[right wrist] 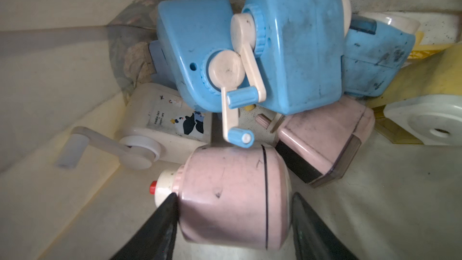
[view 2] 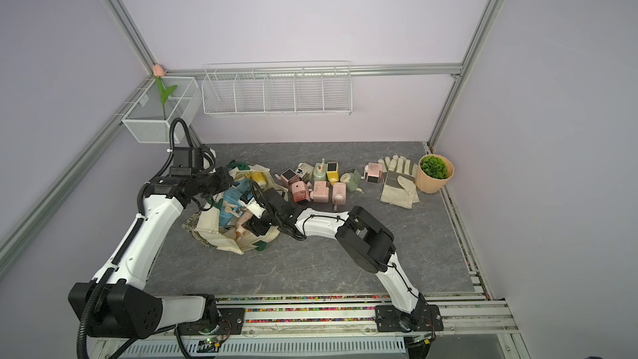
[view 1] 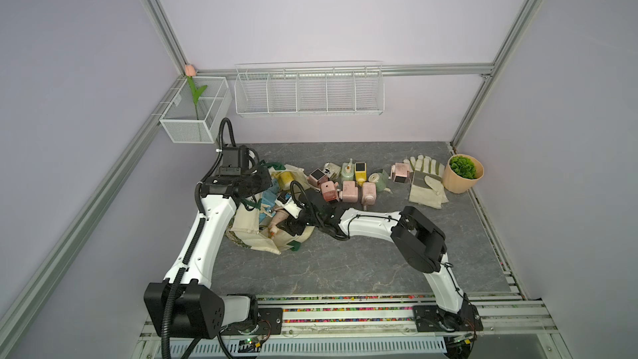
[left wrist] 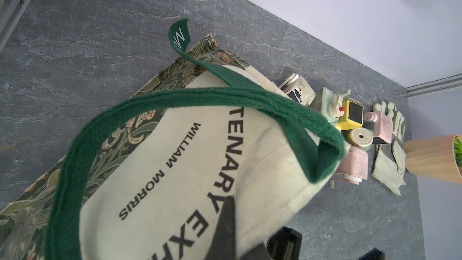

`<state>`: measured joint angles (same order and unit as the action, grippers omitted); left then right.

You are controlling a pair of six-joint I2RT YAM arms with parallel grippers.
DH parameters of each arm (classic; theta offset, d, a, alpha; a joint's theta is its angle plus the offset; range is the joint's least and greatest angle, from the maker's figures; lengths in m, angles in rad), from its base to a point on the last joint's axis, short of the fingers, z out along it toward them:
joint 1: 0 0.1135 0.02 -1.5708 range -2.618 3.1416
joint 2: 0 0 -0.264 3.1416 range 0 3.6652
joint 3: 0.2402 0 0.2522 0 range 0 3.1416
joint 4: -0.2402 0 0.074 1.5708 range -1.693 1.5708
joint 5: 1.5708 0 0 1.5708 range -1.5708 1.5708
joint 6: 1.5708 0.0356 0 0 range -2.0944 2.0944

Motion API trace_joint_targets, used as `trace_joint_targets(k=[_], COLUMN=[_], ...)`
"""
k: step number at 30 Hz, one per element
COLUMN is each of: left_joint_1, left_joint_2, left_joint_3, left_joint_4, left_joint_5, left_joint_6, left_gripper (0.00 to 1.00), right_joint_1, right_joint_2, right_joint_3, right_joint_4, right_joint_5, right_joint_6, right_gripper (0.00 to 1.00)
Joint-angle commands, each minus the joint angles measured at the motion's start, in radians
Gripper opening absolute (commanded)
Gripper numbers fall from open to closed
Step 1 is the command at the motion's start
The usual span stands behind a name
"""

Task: Take out the pencil sharpeners from the tote bags
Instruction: Pick up the pencil sharpener from the canvas bag, then place the pencil sharpener at the center of the board.

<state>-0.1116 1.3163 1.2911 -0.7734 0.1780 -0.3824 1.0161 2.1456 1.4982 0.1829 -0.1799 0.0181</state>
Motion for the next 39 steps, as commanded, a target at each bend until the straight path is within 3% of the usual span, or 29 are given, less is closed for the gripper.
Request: trace_joint_targets(k=[1,24,32,39], left_joint_1=[-0.002,-0.002,-0.003,-0.003], left_joint_2=[-0.025,-0.026,-0.026,-0.029], left_joint_3=[0.007,0.005,0.005,0.007], left_joint_4=[-0.013,-0.013,-0.012,-0.012], left_joint_5=[-0.001,-0.001,-0.002,0.004], left_joint_6=[0.008,0.007,0.007,0.005], left_gripper=[0.00,0.00,0.00,0.00], right_joint_1=[-0.005,-0.037,-0.066,-0.156], right_joint_2=[-0.076,-0.330,-0.485,-0.617], right_joint_3=[-0.034,-0.220,-0.304,-0.390], right_joint_4=[0.030,-0.036,-0.144,-0.255], right_joint_5=[0.000,0.077,0.203,0.324], right_joint_6=[-0.015,-0.004,-0.012,0.032], right_gripper=[0.59,0.56,0.55,0.56])
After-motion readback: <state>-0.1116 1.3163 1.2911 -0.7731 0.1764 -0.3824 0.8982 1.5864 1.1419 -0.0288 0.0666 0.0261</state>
